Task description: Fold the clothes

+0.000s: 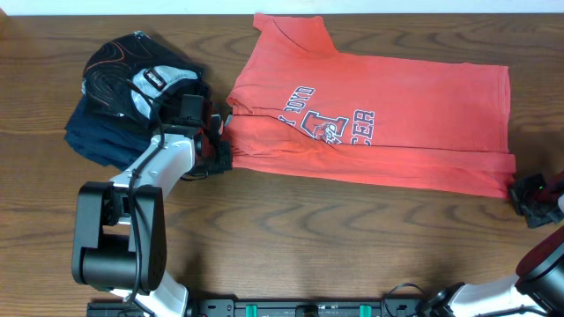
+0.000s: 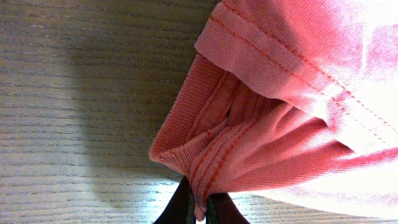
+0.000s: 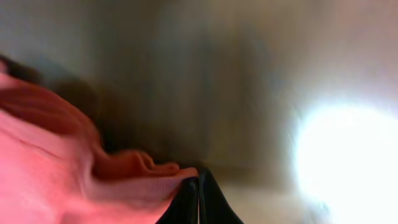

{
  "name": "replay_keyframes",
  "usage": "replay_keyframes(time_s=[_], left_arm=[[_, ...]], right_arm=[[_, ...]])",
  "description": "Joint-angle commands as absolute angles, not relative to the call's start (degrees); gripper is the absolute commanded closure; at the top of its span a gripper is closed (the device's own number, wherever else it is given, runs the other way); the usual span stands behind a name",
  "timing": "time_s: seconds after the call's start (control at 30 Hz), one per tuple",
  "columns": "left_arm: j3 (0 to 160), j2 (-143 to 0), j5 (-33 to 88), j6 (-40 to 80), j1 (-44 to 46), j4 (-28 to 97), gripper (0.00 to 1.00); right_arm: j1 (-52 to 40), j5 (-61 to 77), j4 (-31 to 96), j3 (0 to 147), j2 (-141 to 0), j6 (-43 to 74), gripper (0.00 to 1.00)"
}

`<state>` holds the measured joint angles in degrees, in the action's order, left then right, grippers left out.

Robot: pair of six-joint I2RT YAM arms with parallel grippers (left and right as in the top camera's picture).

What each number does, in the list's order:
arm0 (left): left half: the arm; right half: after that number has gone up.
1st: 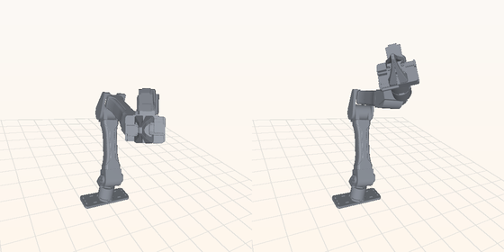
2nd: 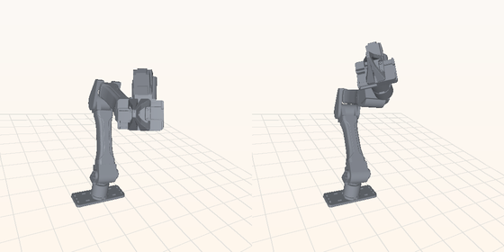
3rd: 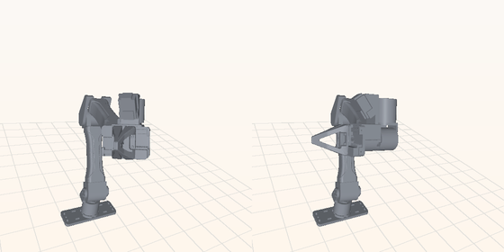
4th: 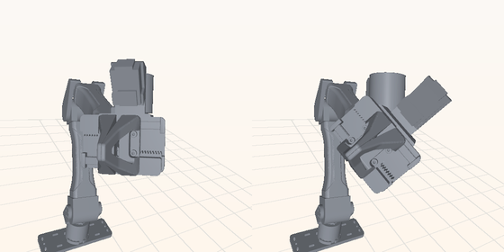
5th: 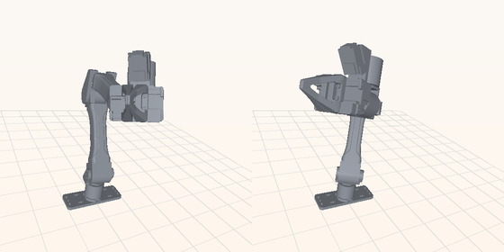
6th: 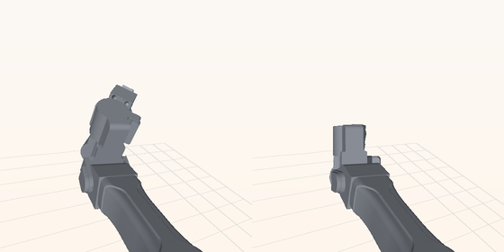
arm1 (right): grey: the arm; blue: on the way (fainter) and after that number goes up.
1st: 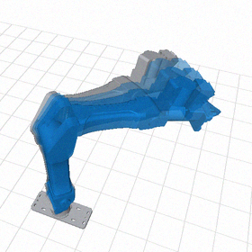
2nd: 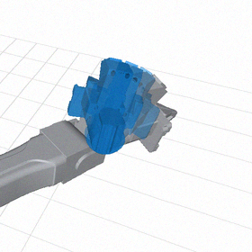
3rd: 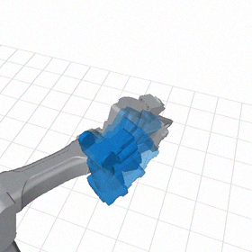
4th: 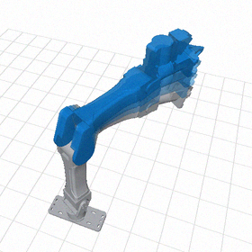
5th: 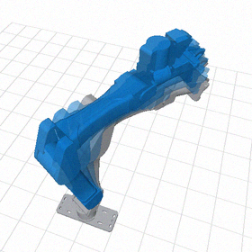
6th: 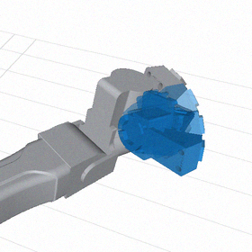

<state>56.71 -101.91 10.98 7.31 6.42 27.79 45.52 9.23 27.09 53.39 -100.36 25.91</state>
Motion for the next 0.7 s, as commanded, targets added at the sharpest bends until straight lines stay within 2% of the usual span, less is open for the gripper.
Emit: replay_keyframes(time_s=[0.0,0.33,0.67], left_arm=[[56.97,-102.69,9.43,7.16,5.85,28.95,0.94],[57.98,-100.57,9.43,7.14,3.25,31.11,0.94],[57.98,-100.57,9.43,7.11,3.07,32.47,0.94]], right_arm=[[46.22,12.75,24.8,57.17,-100.71,18.5,0.99],[46.17,12.51,23.99,59.53,-100.71,9.47,0.98],[46.17,6.94,25.19,59.53,-100.71,9.13,0.94]])
